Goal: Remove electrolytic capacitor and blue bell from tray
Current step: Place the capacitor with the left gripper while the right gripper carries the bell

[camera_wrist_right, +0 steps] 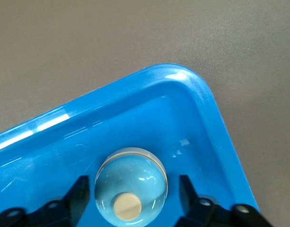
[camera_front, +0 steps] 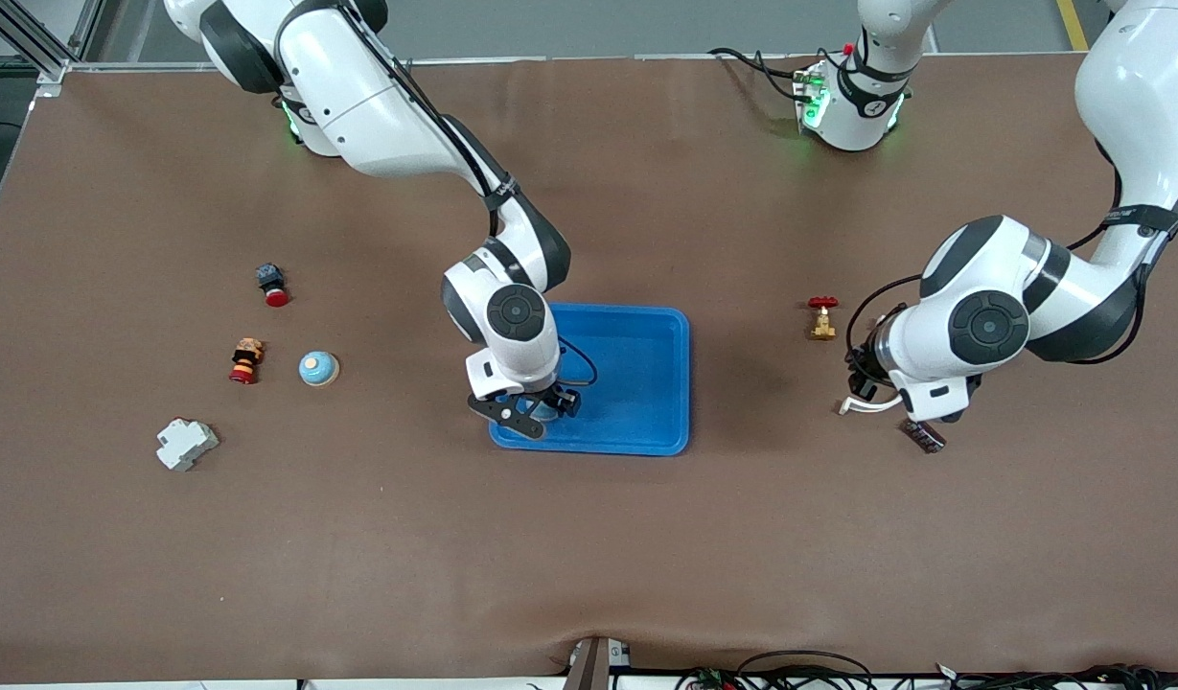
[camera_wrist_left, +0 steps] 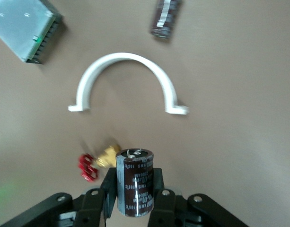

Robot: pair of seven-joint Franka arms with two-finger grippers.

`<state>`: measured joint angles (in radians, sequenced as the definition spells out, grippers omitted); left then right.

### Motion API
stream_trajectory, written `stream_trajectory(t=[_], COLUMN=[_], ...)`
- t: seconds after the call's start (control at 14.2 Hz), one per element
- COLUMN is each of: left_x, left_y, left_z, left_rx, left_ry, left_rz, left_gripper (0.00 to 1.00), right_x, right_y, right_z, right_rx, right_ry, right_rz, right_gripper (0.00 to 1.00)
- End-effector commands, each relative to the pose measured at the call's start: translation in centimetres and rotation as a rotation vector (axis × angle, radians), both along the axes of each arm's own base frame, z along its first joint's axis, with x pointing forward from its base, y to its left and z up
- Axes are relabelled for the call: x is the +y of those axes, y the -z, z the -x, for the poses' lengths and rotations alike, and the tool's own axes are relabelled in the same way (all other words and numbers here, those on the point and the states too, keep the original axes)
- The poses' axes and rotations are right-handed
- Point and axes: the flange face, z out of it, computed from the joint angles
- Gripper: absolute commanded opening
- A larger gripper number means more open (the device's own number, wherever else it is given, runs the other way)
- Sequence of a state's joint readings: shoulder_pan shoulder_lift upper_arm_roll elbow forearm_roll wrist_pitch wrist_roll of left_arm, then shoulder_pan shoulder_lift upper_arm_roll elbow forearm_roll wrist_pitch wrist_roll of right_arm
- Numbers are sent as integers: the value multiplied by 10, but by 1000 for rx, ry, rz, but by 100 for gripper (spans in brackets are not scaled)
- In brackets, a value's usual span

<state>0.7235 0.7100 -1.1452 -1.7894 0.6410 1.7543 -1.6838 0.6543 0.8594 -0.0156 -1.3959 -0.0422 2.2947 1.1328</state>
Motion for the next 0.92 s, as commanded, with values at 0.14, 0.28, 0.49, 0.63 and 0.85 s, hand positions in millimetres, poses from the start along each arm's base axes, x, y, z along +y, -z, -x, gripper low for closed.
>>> stream_trajectory(t=[0.14,0.28,0.49,0.63,0.85], left_x=[13,32,52,55,52], left_y=[38,63,93,107,123], left_z=[37,48,45,48,51], left_rx=[26,-21,-51,-59,-39], left_ry=[45,78,90,93,95], left_rz=[-74,-82,-71,-55,-41], left_gripper=[0,0,0,0,0], right_x=[10,9,7,4,1], right_y=[2,2,-19,-27,-63], right_z=[-2,-1,-4,-1,-4], right_rx=[-32,-24,-18,32,48], right_ry=[6,3,3,6,-27], right_rz=[1,6,1,34,37], right_gripper=[0,0,0,0,0])
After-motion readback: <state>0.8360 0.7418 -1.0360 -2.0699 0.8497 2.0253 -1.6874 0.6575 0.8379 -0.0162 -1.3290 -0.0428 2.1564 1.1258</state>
